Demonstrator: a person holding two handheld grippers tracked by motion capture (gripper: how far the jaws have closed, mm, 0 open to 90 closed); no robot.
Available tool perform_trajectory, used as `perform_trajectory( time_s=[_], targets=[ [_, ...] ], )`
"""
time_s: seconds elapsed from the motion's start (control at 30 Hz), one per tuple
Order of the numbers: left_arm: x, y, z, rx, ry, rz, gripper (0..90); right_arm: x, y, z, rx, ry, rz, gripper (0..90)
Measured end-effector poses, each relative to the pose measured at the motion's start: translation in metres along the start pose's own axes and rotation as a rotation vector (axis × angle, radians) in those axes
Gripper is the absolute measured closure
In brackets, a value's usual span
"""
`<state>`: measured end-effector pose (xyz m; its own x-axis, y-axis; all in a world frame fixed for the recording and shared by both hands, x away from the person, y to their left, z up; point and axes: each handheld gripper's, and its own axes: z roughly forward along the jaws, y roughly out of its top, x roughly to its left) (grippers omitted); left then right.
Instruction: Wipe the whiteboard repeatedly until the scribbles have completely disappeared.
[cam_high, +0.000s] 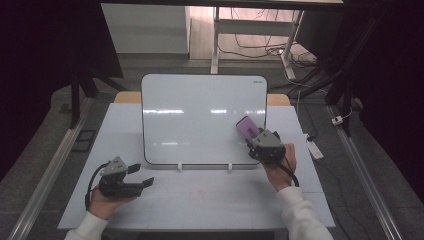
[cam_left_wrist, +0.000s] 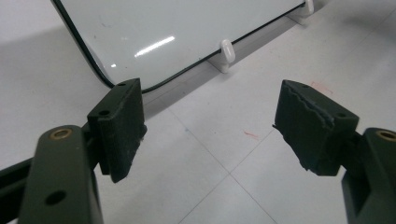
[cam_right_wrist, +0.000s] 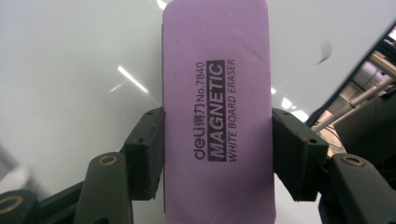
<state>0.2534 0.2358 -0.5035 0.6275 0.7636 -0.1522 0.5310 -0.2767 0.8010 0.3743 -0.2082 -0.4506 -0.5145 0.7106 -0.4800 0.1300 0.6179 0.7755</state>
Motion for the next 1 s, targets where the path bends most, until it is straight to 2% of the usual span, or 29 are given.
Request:
perform_trajectory(
  time_s=[0.23,0.33,0.5,0.7,0.87,0.93,1.0],
  targets=[
    [0.0,0.0,0.0,0.001,0.0,0.001,25.0,-0.036,0.027,0.008,-0.03,-0.058,0.103,40.2],
    [0.0,0.0,0.0,0.0,0.001,0.001,25.0,-0.054,0.035,0.012,-0.047,-0.065,0.159,40.2],
    [0.0,-0.001,-0.001,-0.001,0.0,0.002,25.0,-0.07,0.044,0.016,-0.072,-0.077,0.213,40.2],
    [0.0,-0.001,-0.001,-0.001,0.0,0.002,25.0,-0.067,0.048,0.019,-0.087,-0.075,0.193,40.2],
    [0.0,-0.001,0.0,0.0,0.0,0.004,25.0,-0.053,0.051,0.022,-0.095,-0.056,0.128,40.3],
    [0.0,-0.001,-0.001,0.001,0.001,0.004,25.0,-0.056,0.05,0.022,-0.108,-0.059,0.151,40.3],
    [0.0,-0.001,-0.001,0.001,0.0,0.005,25.0,-0.063,0.048,0.021,-0.12,-0.088,0.174,40.3]
  ],
)
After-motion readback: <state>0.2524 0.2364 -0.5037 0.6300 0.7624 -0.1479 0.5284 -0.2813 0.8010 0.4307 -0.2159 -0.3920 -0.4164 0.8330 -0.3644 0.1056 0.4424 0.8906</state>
